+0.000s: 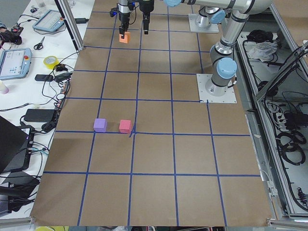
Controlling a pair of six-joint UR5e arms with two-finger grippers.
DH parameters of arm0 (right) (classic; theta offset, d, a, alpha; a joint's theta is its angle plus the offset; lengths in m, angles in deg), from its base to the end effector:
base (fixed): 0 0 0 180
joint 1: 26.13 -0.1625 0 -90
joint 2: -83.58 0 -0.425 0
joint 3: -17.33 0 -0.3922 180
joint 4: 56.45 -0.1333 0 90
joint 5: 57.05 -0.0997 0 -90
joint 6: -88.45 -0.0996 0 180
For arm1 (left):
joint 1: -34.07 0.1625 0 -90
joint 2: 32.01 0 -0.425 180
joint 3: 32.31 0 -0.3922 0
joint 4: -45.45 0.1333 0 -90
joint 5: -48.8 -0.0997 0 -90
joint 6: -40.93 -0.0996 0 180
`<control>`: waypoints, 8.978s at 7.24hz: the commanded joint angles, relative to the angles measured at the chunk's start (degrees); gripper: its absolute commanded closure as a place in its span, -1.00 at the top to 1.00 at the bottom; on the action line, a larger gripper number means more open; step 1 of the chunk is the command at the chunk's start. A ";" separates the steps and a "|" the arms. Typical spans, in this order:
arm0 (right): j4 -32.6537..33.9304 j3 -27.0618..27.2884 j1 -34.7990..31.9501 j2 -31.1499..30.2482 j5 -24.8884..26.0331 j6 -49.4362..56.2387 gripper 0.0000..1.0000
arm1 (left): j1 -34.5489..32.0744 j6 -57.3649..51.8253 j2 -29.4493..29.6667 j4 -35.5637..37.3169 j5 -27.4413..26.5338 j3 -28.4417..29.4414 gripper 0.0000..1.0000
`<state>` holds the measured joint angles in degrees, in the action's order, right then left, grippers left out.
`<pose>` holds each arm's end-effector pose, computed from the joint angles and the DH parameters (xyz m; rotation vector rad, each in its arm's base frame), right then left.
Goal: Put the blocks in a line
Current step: 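Carry the orange cube with the right gripper toward the table center, then open the right gripper to release the orange cube and lift, then withdraw the right gripper while the left gripper moves toward the orange cube, then lower the left gripper and grasp the orange cube, then carry the orange cube with the left gripper between the purple and pink cubes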
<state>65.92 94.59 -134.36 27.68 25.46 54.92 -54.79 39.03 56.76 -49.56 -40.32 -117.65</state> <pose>0.3643 -0.6383 0.2937 0.3724 2.9120 -0.1707 -0.1252 -0.4848 0.5296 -0.0209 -3.1265 0.0246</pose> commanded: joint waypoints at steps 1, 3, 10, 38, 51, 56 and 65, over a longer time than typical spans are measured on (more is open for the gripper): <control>0.50 -0.01 -1.80 0.88 -0.07 -2.06 -1.00 | 0.00 -0.03 0.00 0.00 0.00 0.00 1.00; 3.11 0.08 -3.73 3.07 0.54 -3.03 -0.80 | 0.00 -0.03 0.00 0.00 0.00 0.00 1.00; 6.30 0.78 -4.44 5.89 0.46 -3.39 1.00 | 0.00 -0.21 0.00 0.00 0.00 0.00 1.00; -30.08 15.90 17.88 -36.82 9.16 31.94 1.00 | -11.16 30.14 39.20 33.22 2.90 2.64 0.24; -31.40 16.16 18.76 -38.23 5.64 31.94 1.00 | 29.06 -32.70 33.65 28.31 0.88 7.54 -1.00; -31.49 16.16 18.76 -38.40 5.73 32.03 1.00 | 32.08 -36.69 39.19 27.95 -3.34 13.36 -1.00; -31.40 16.34 18.76 -38.40 5.73 32.21 1.00 | 32.08 -34.66 43.68 28.21 -3.78 14.24 -1.00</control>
<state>34.51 110.93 -115.60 -10.68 31.19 87.12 -22.71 4.26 100.14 -21.51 -44.08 -103.42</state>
